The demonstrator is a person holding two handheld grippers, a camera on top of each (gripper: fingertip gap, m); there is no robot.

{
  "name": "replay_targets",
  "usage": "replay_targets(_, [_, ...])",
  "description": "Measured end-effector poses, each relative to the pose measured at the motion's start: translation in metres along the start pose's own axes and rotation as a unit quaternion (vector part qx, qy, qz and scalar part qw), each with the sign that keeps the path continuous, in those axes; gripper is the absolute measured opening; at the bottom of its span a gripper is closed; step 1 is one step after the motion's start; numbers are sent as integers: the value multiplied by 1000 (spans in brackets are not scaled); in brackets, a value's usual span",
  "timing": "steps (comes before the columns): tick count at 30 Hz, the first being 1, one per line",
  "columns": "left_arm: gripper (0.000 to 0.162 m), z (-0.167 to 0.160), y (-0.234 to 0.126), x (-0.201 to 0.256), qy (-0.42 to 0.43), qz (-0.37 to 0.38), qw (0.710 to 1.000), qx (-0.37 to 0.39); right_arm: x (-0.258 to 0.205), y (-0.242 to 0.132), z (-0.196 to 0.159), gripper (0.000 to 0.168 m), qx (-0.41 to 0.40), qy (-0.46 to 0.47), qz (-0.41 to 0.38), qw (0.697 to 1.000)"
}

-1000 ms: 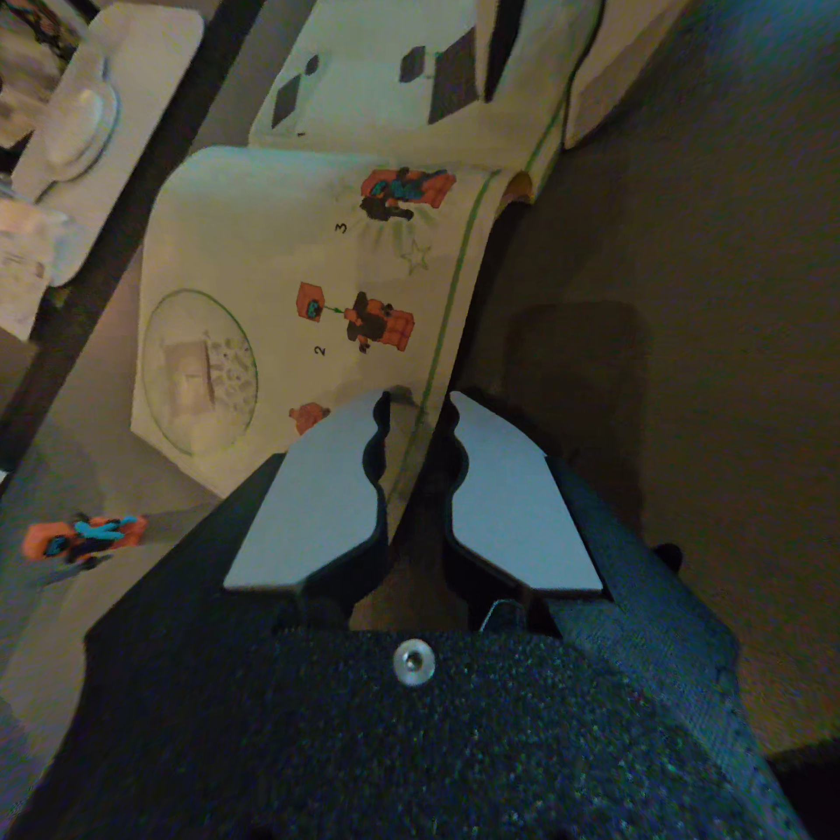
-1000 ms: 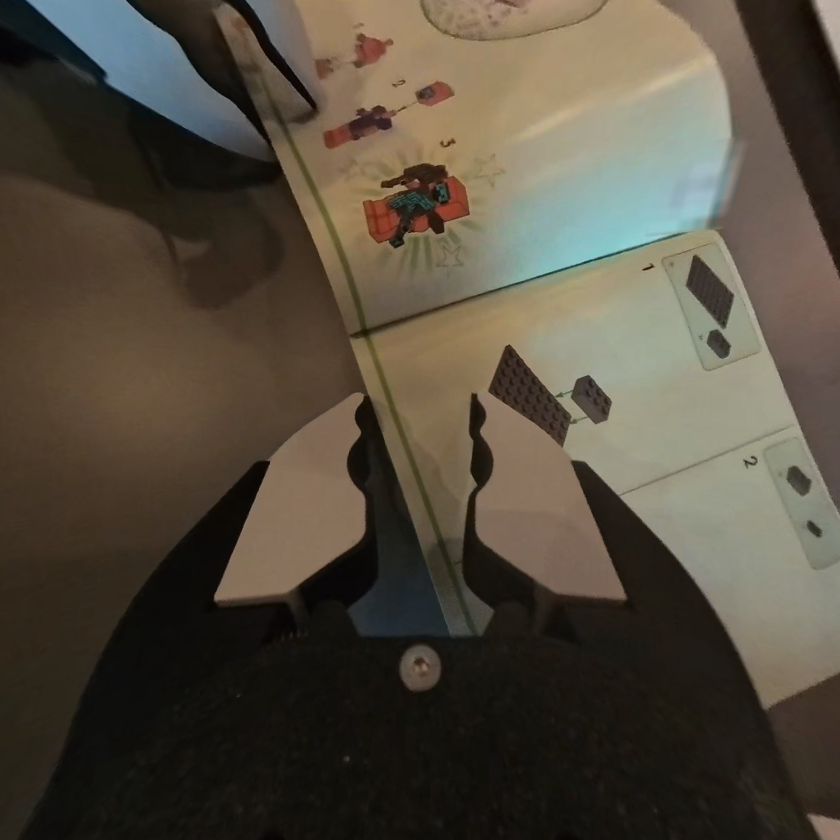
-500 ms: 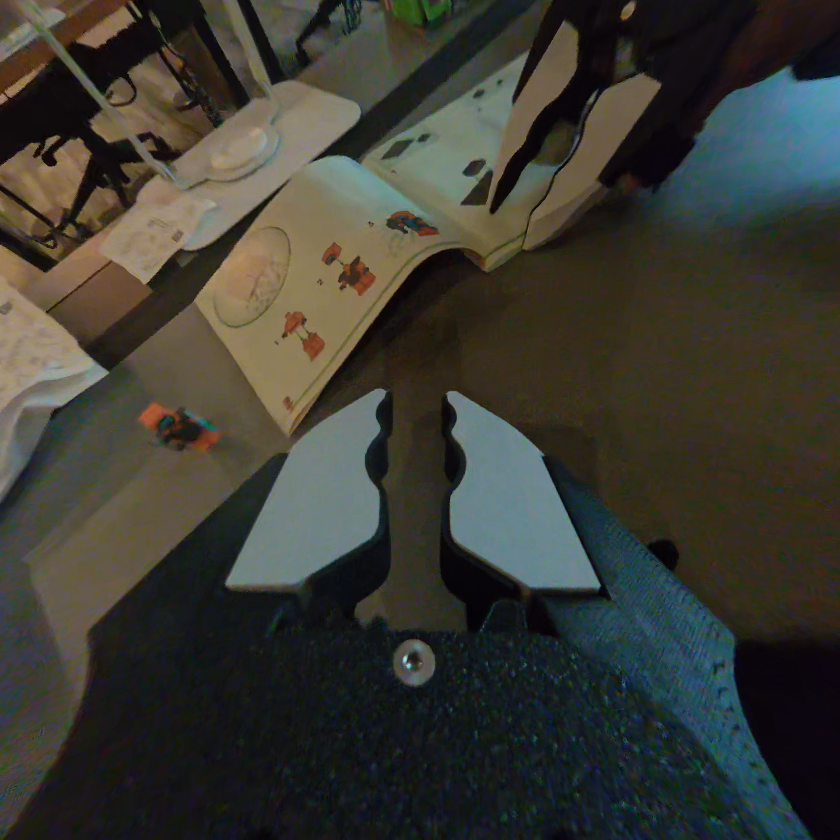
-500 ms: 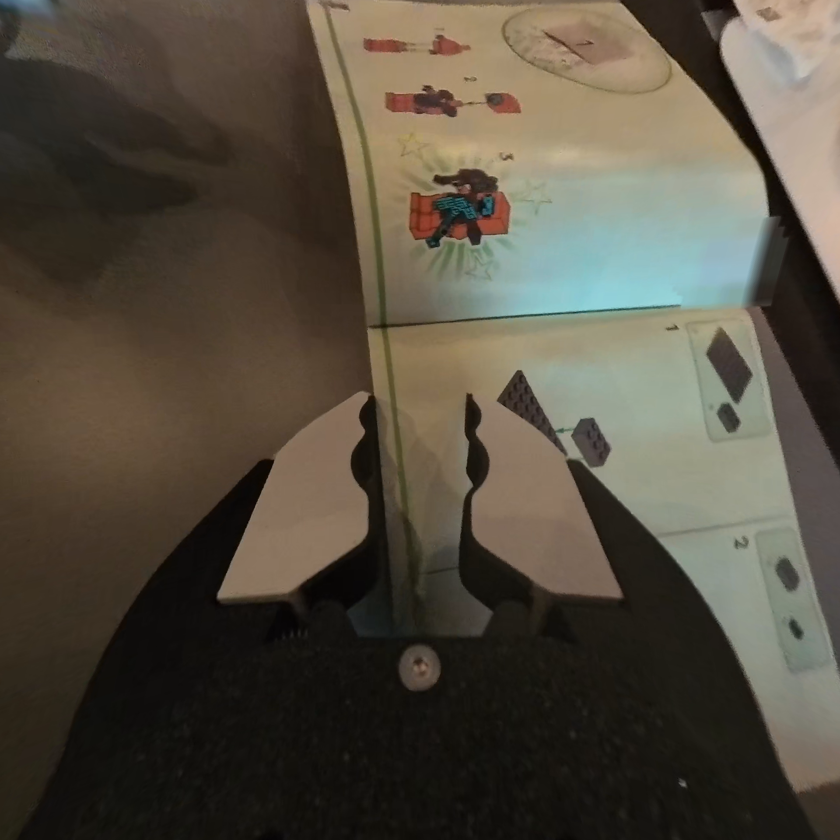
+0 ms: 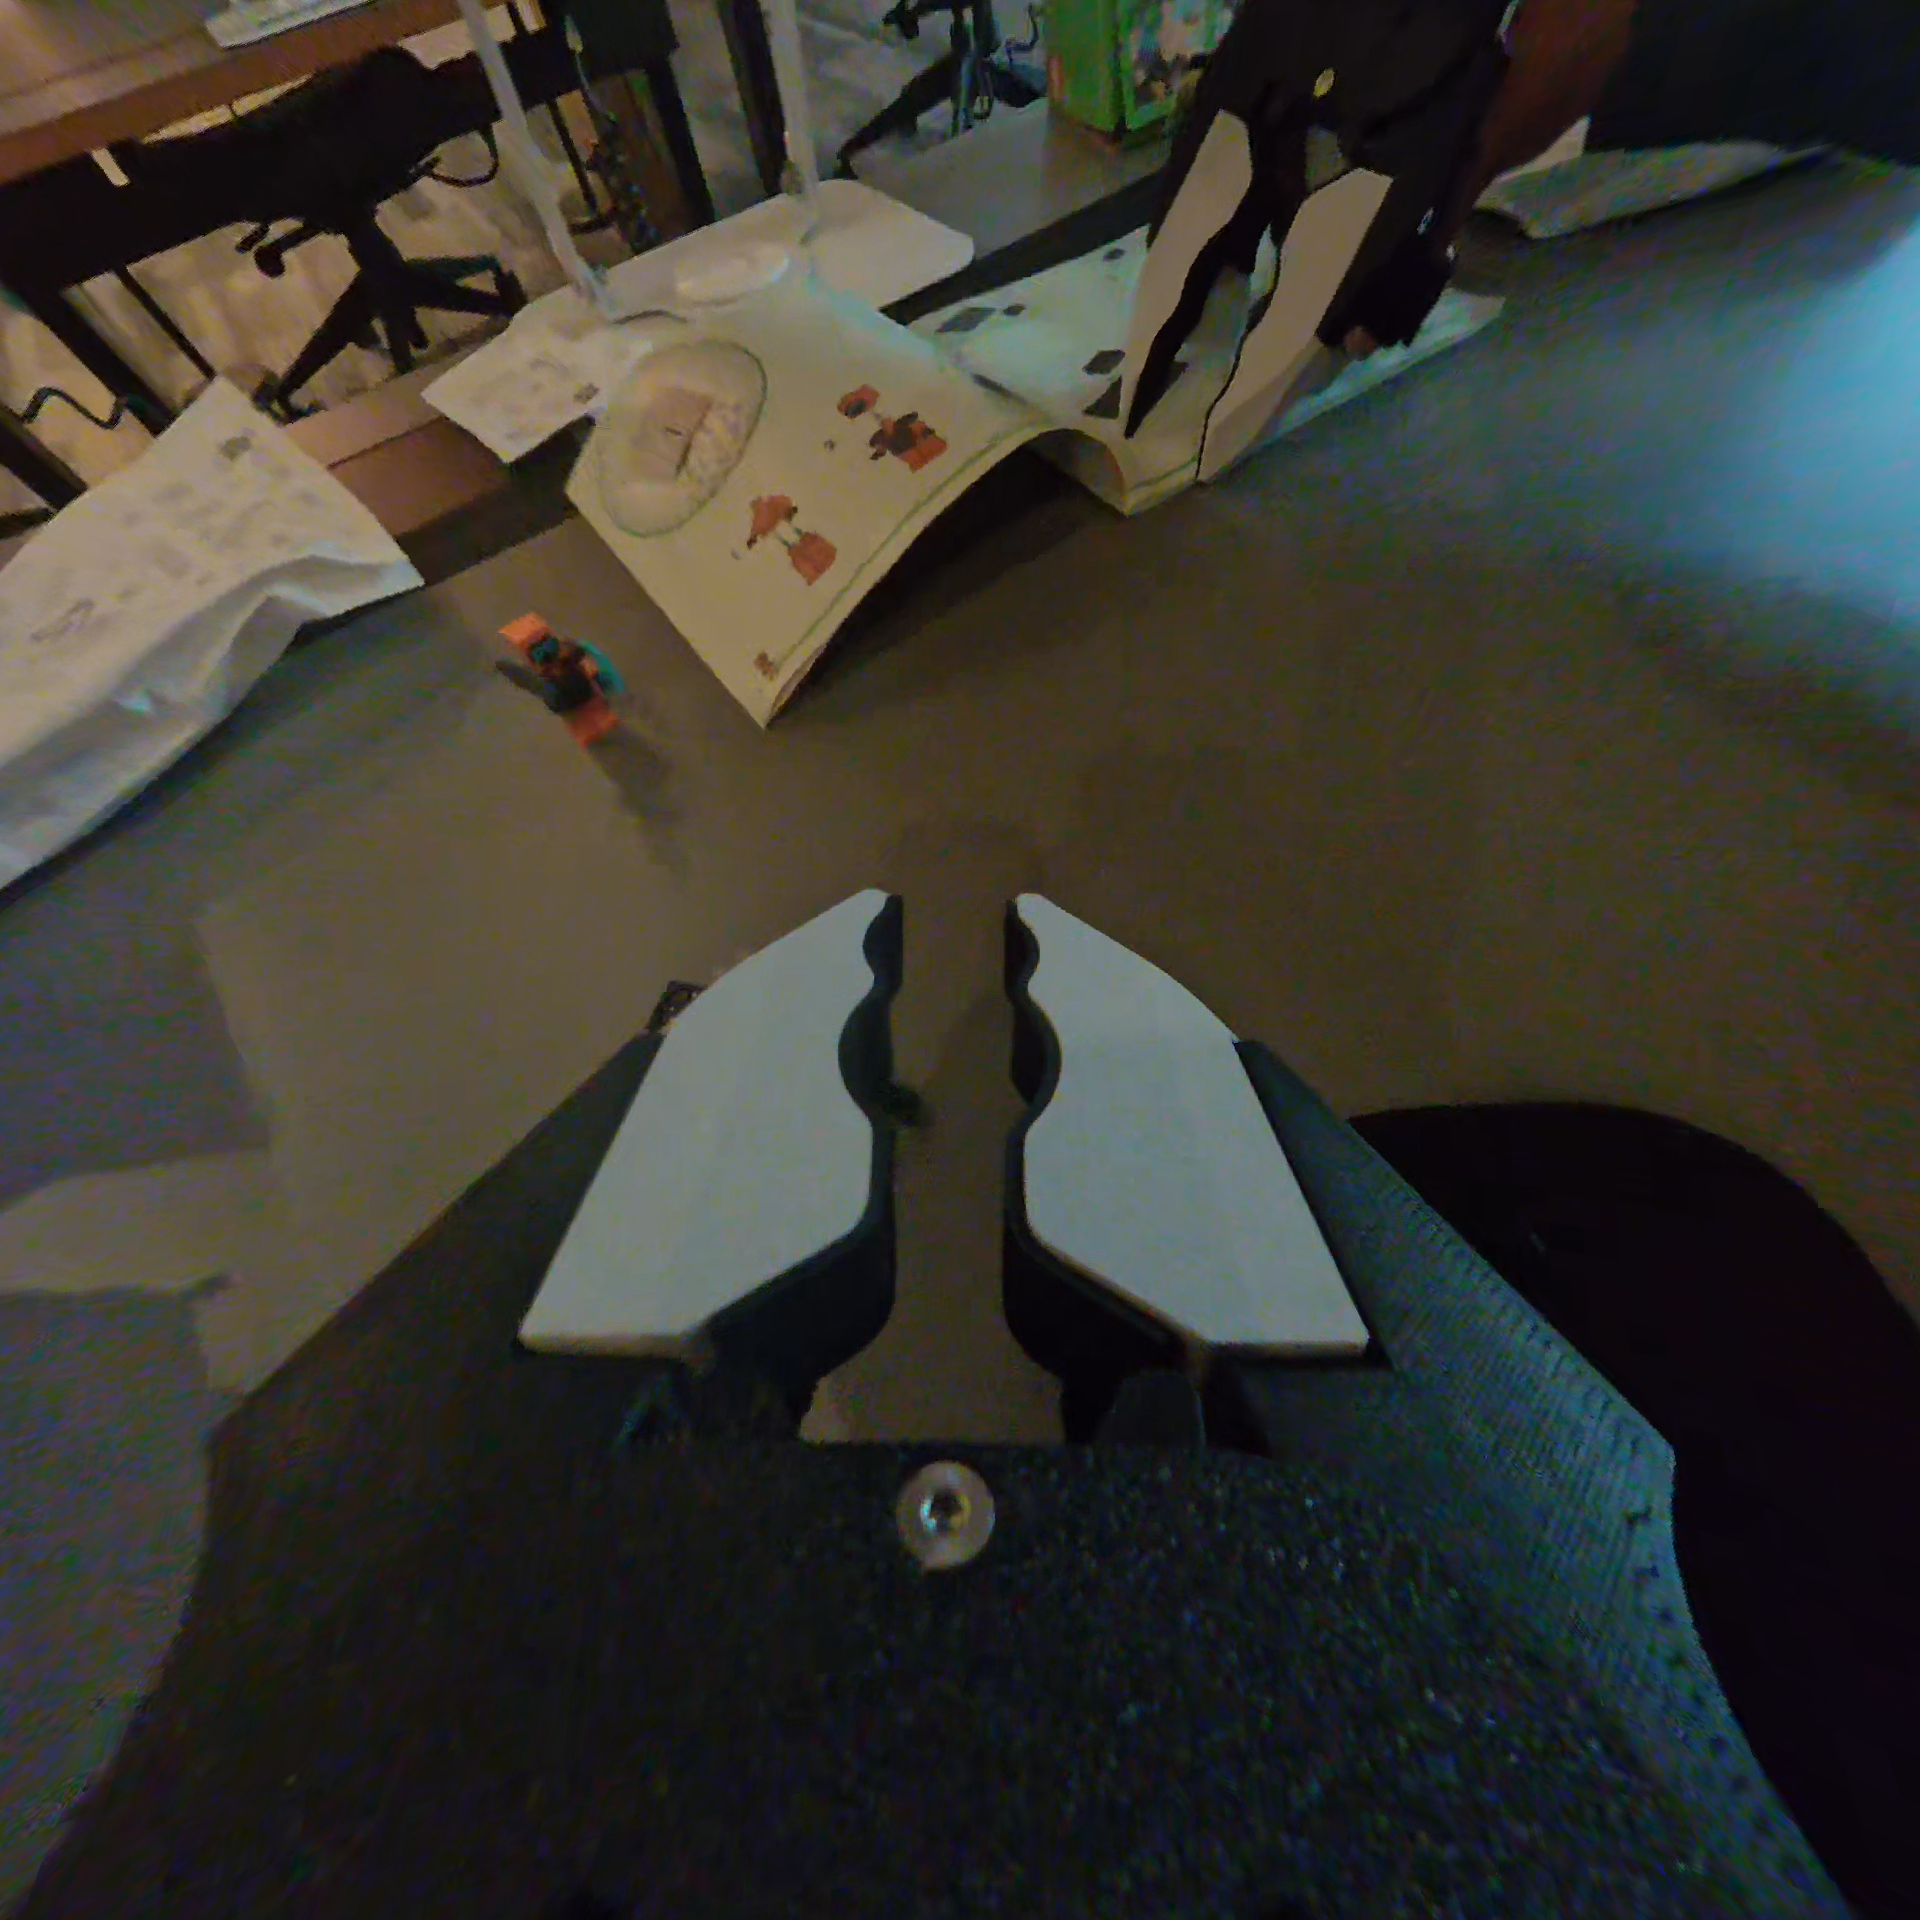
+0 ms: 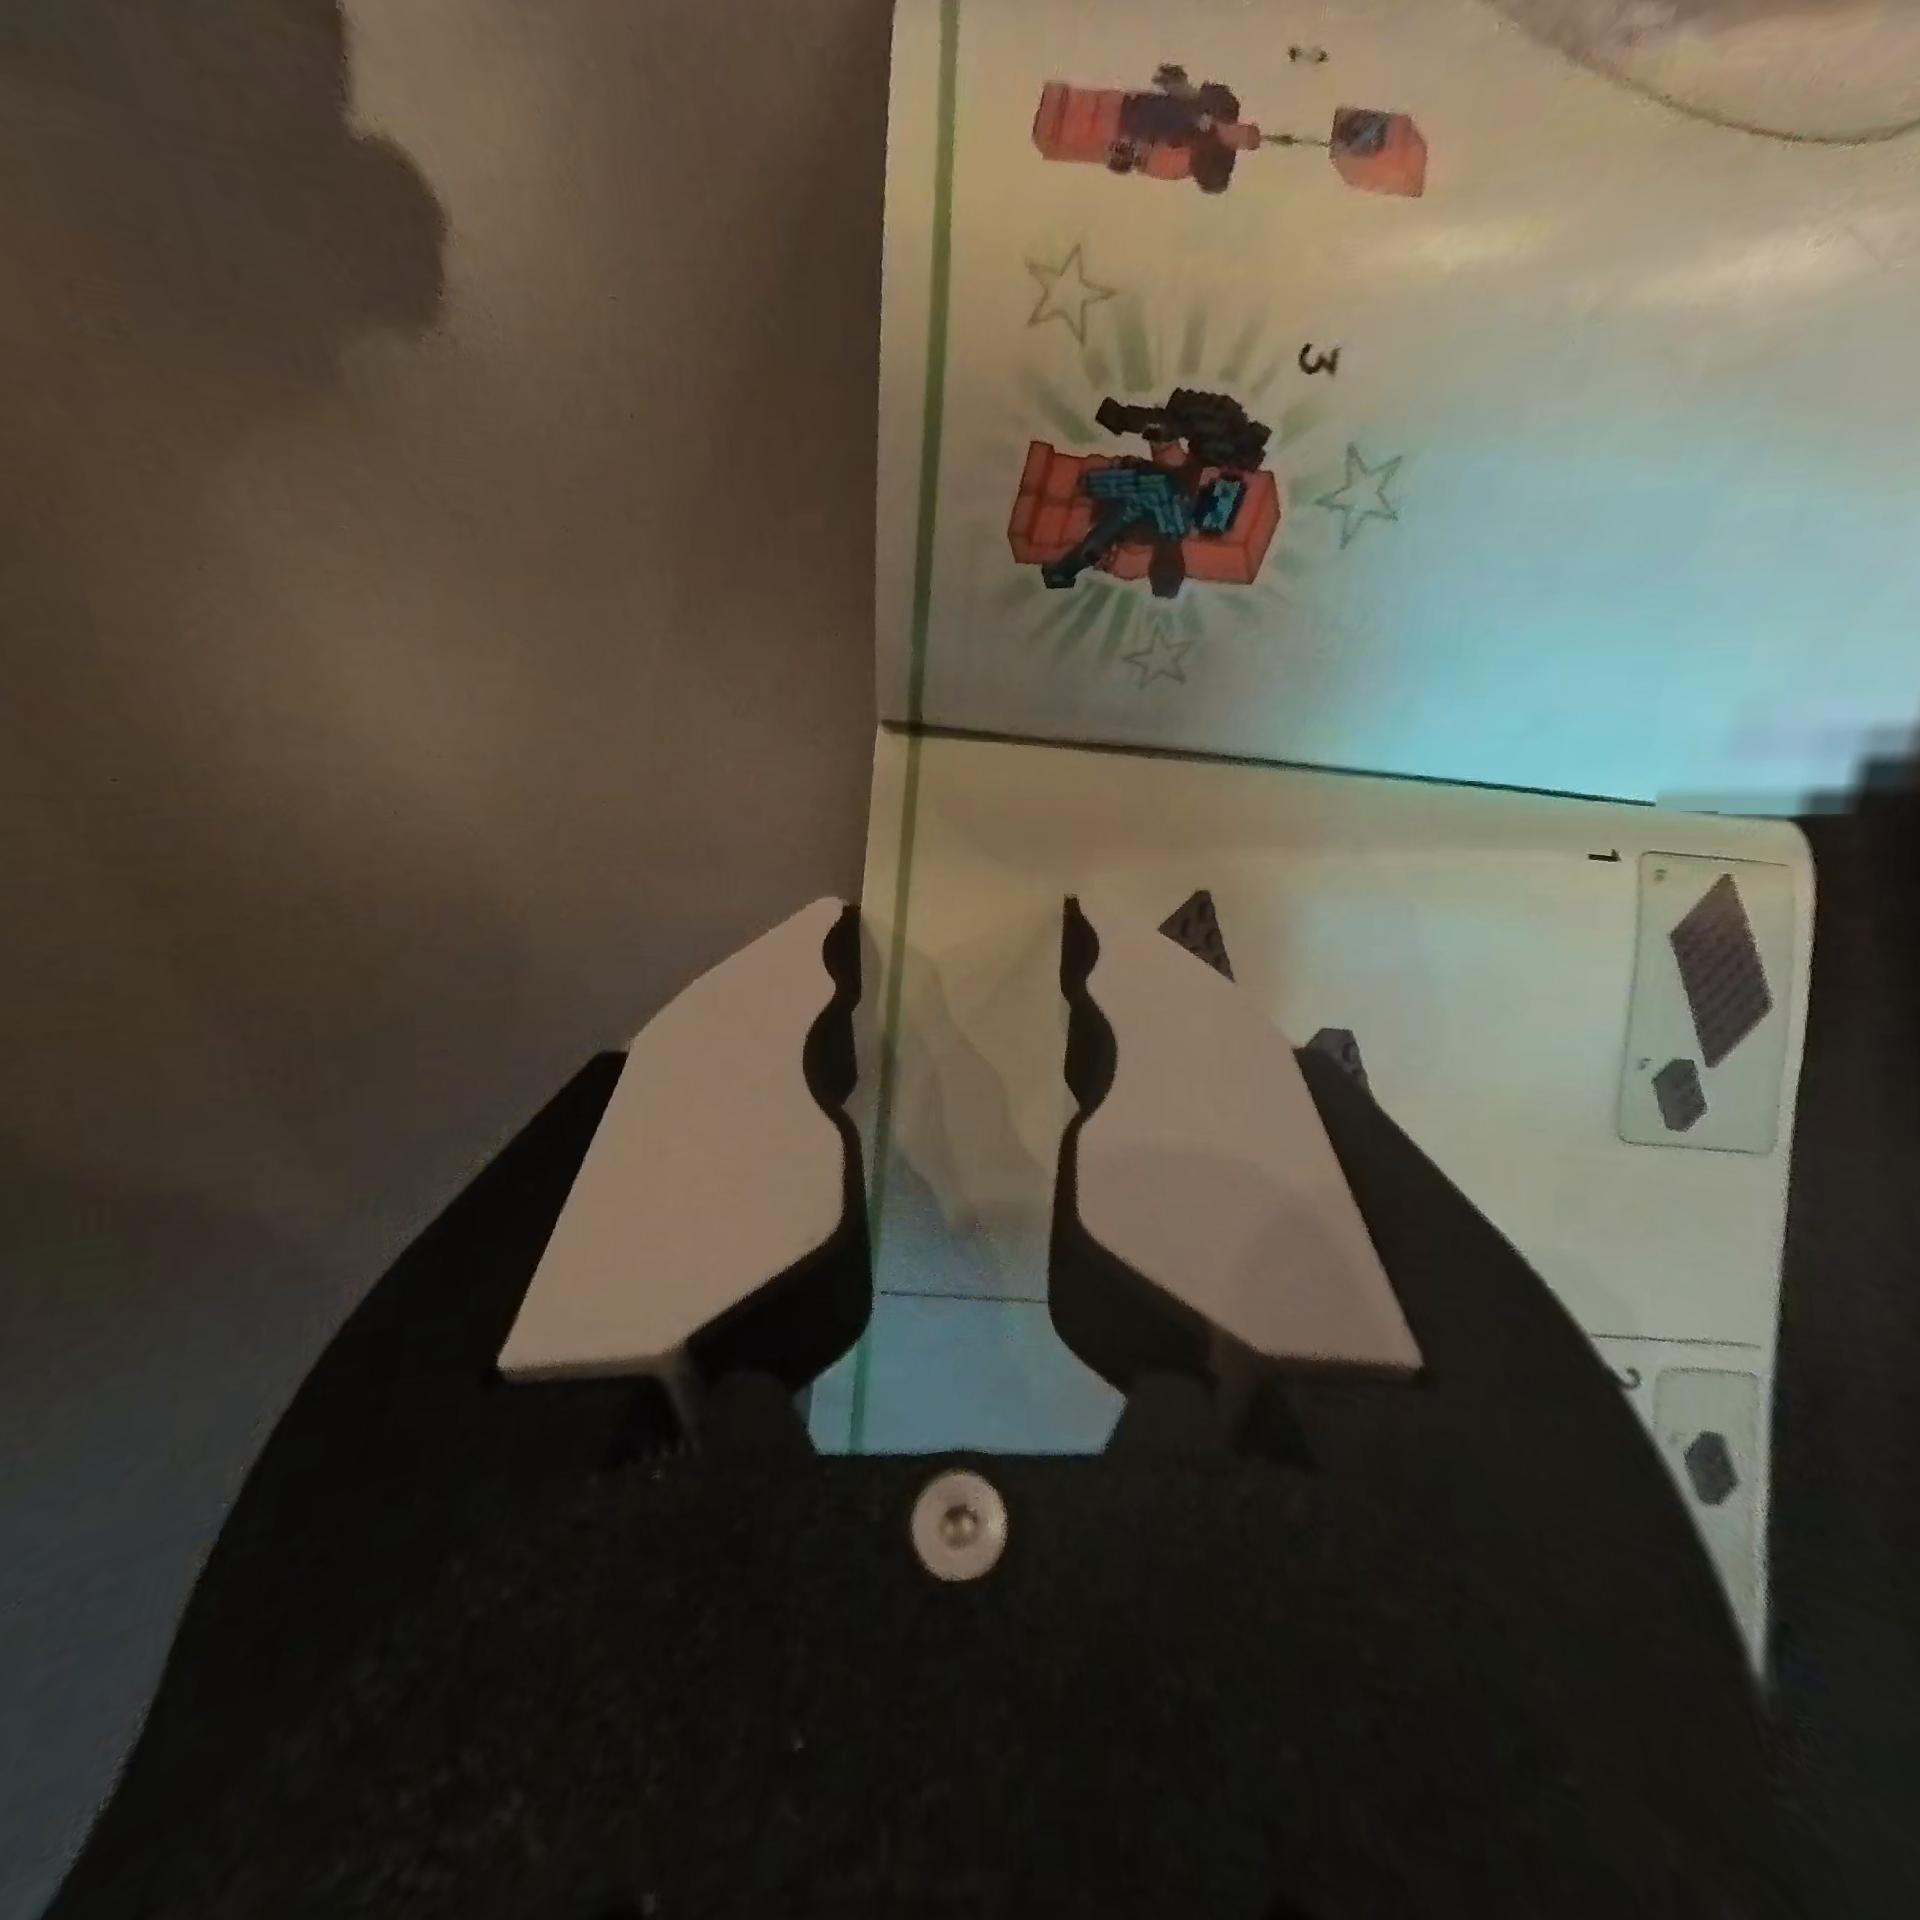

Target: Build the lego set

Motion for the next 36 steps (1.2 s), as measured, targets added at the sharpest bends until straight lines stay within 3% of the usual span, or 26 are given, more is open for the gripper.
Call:
replay_targets(3, [18, -6, -3, -3, -8, 11, 1000, -2, 1, -4, 2, 34, -5, 14, 11, 1000])
replay_targets(8, [18, -13, -23, -22, -24, 53, 998, -2, -24, -31, 18, 40, 78, 33, -13, 996])
replay_targets(14, [24, -39, -90, -82, -37, 192, 979, -65, -96, -68, 12, 40, 190, 81, -28, 978])
replay_targets(20, [50, -96, -172, -148, -84, 296, 930, -202, -137, -89, -38, 40, 229, 141, -38, 962])
replay_targets(25, [65, -154, -167, -160, -153, 241, 916, -281, -144, -98, -62, 39, 246, 175, -54, 952])
replay_targets(27, [53, -169, -162, -160, -158, 238, 909, -304, -146, -100, -65, 39, 247, 178, -59, 951])
replay_targets(28, [37, -173, -162, -161, -147, 241, 908, -311, -147, -100, -65, 39, 246, 177, -60, 951])
replay_targets(31, [12, -169, -157, -159, -128, 233, 917, -298, -149, -102, -65, 39, 242, 173, -63, 953])
replay_targets(36, [7, -160, -154, -152, -109, 220, 929, -277, -150, -101, -67, 38, 240, 178, -62, 952])
Point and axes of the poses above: each gripper's, where its closed fingertips meet, y out along the fingers, z out of its top, x = y × z across the jaws, the point moved 5 cm from there along -y, back along the fingers, and after that the axes turned 10 degrees about y, right-handed, at the moved point
